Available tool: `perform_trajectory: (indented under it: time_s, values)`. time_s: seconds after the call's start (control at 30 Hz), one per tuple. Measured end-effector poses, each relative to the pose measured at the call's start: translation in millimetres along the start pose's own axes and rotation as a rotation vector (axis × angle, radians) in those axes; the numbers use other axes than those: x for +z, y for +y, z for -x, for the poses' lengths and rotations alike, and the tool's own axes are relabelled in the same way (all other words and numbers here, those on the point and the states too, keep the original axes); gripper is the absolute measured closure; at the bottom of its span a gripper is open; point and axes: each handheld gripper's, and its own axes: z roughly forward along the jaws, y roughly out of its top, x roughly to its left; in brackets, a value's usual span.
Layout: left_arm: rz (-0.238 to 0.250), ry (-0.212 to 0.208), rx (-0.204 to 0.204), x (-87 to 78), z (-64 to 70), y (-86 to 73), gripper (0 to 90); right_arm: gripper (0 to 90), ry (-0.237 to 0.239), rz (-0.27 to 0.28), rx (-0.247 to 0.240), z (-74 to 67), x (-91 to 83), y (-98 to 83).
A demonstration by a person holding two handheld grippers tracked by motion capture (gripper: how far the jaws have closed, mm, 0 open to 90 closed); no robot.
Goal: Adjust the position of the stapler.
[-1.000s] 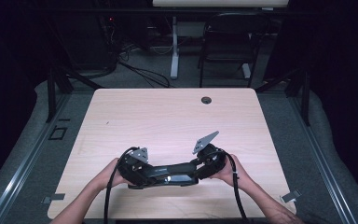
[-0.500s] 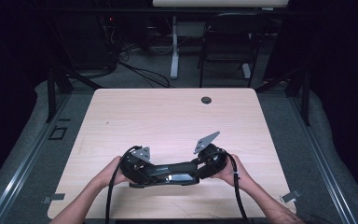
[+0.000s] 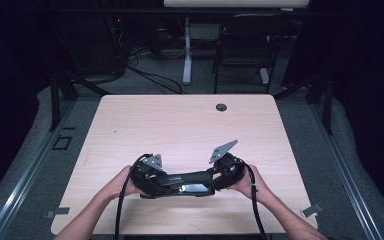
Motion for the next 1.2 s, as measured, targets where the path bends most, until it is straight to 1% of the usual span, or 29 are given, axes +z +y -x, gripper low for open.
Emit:
perform_trajectory:
  time_s: [0.03,0.07,0.13,0.2,0.3,0.43,0.47,0.5,0.53,0.57,0.63,0.73,0.77,0.83,0.87,0.9,0.97,1.0,1.07,1.1,1.13,1.2]
  values:
    - [0.014,0.009,-0.002,-3.1,0.3,-0.2,27.6,51.6,-0.001,0.004,0.007,-0.5,0.2,-0.3]
    - [0.032,0.009,-0.012,-6.1,0.3,-0.9,25.6,51.6,-0.002,0.004,0.008,-0.6,0.3,-0.3]
    - [0.056,0.025,-0.025,-11.3,0.8,-2.4,23.5,51.6,-0.003,0.005,0.01,-0.9,0.4,-0.3]
    - [0.064,0.036,-0.038,-14.7,0.8,-4.2,21.6,51.6,-0.007,0.003,0.018,-1.8,0.4,-0.2]
    - [0.075,0.056,-0.052,-17.8,1.2,-5.2,18.5,51.6,-0.009,-0.013,0.012,-3.3,-0.3,0.7]
    - [0.109,0.083,-0.077,-22.1,3.5,-2.8,15.7,51.5,-0.017,-0.01,0.021,-4.9,0.1,0.6]
    - [0.115,0.091,-0.081,-23.4,4.5,-2.2,15.3,51.5,-0.016,-0.002,0.028,-5.3,0.7,0.3]
    - [0.123,0.098,-0.089,-24.4,5.9,-1.7,15.3,51.5,-0.015,-0.01,0.022,-4.8,0.1,0.6]
    - [0.132,0.109,-0.101,-25.4,7.8,-1.2,14.8,51.5,-0.019,-0.01,0.026,-5.5,0.4,0.7]
    - [0.142,0.119,-0.117,-26.2,9.4,-0.5,12.4,51.5,-0.021,-0.005,0.028,-6.2,0.8,0.6]
    - [0.167,0.154,-0.144,-28.1,14.5,1.9,7.7,51.3,-0.026,-0.002,0.027,-7.8,0.9,0.5]
    - [0.196,0.207,-0.164,-32.6,22.0,6.8,6.2,50.3,-0.033,0.0,0.04,-8.9,0.9,0.4]
    - [0.208,0.226,-0.178,-33.9,23.9,8.3,6.2,47.6,-0.034,0.008,0.045,-8.9,0.7,-0.1]
    - [0.229,0.26,-0.209,-35.5,26.3,10.1,5.4,34.8,-0.012,0.014,0.069,-8.2,-0.4,-2.1]
    - [0.238,0.286,-0.226,-36.3,27.5,10.7,4.2,31.3,-0.011,0.017,0.068,-7.9,-2.1,-3.3]
    - [0.253,0.296,-0.245,-36.3,28.4,10.9,2.0,28.7,-0.018,0.026,0.076,-7.8,-4.1,-4.6]
    - [0.26,0.308,-0.279,-36.3,30.2,11.0,0.5,24.1,-0.033,0.042,0.089,-7.4,-7.8,-6.6]
    - [0.264,0.307,-0.288,-36.2,31.8,10.6,0.3,22.9,-0.045,0.046,0.092,-7.4,-9.7,-7.3]
    - [0.267,0.326,-0.297,-35.5,36.5,10.8,0.2,22.0,-0.056,0.058,0.104,-7.8,-12.3,-9.4]
    - [0.274,0.332,-0.295,-35.7,38.8,10.7,0.2,21.9,-0.06,0.062,0.103,-8.5,-13.4,-10.4]
    - [0.28,0.332,-0.301,-35.5,41.3,11.0,0.2,21.8,-0.068,0.064,0.102,-9.2,-14.4,-11.7]
    - [0.294,0.344,-0.305,-35.1,46.1,11.8,0.2,21.9,-0.07,0.066,0.106,-11.1,-16.3,-14.9]
